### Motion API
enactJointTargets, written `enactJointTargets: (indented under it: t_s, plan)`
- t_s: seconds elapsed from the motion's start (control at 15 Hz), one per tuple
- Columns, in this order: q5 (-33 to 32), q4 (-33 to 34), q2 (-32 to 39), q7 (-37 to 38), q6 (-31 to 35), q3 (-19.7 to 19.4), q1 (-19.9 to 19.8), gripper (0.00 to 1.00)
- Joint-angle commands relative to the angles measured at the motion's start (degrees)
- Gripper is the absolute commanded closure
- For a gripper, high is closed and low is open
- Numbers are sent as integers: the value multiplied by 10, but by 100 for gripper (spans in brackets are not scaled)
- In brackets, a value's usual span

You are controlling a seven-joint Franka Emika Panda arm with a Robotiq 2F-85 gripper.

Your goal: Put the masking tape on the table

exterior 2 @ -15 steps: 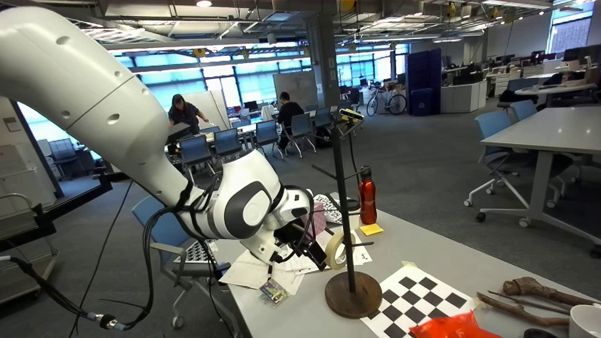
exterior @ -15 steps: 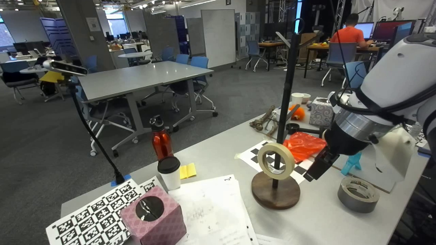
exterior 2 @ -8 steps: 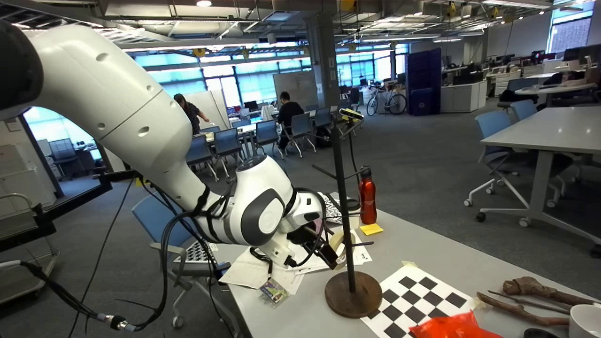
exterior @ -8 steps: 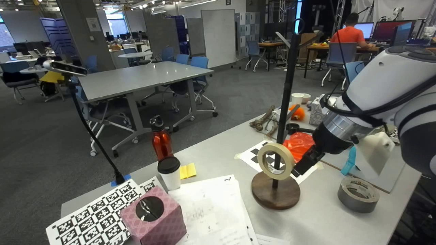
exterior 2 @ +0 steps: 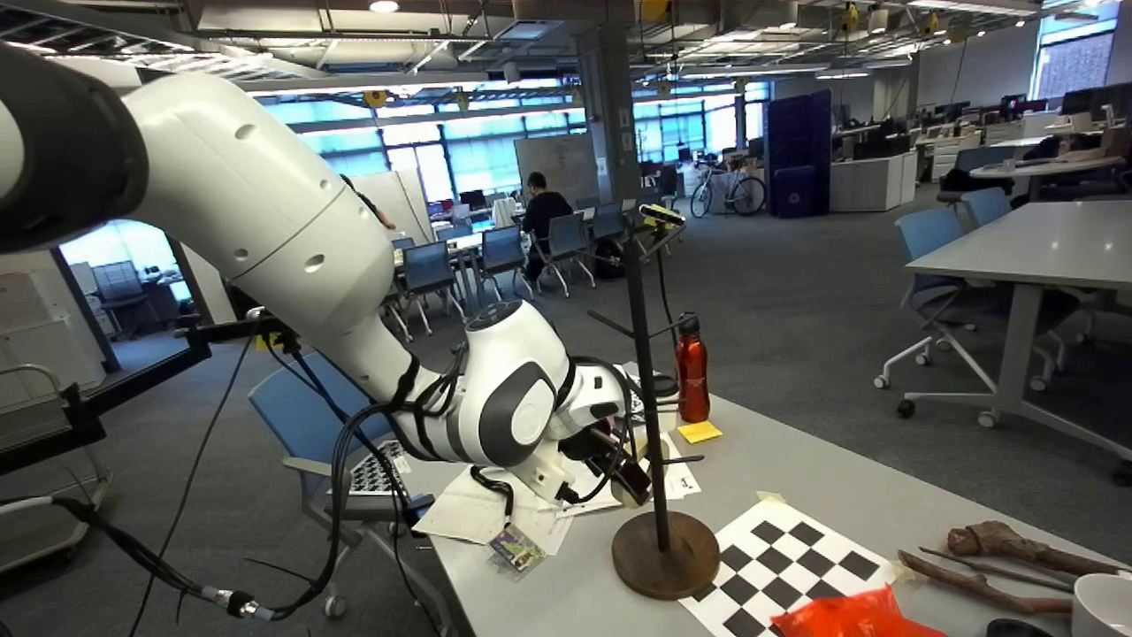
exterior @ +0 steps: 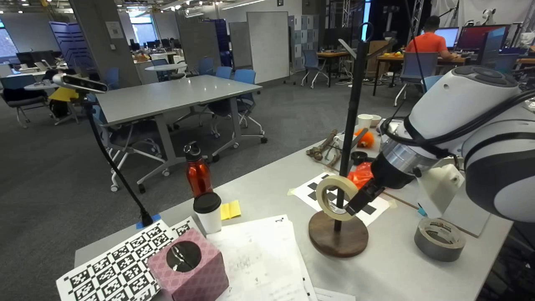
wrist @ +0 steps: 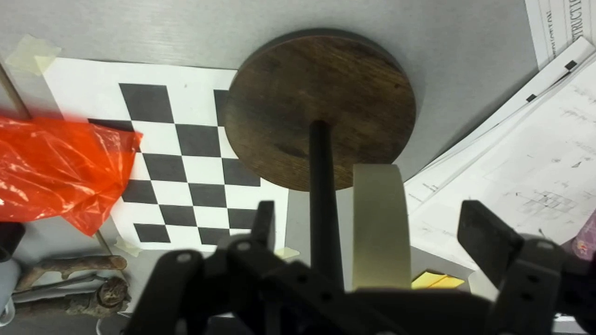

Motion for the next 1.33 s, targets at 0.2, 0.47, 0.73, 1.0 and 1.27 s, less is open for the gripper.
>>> enactJointTargets:
  t_s: [0.2, 0.47, 0.73, 1.0, 1.27]
  plan:
    - [4, 22, 26, -1, 21, 4, -5, 40]
    - [6, 15, 23, -1, 21, 7, -8, 70]
    - [2, 8, 15, 3, 20, 4, -2, 94]
    - [0, 5, 7, 5, 23, 1, 1, 93]
    - [2, 3, -7, 5, 23, 4, 0, 93]
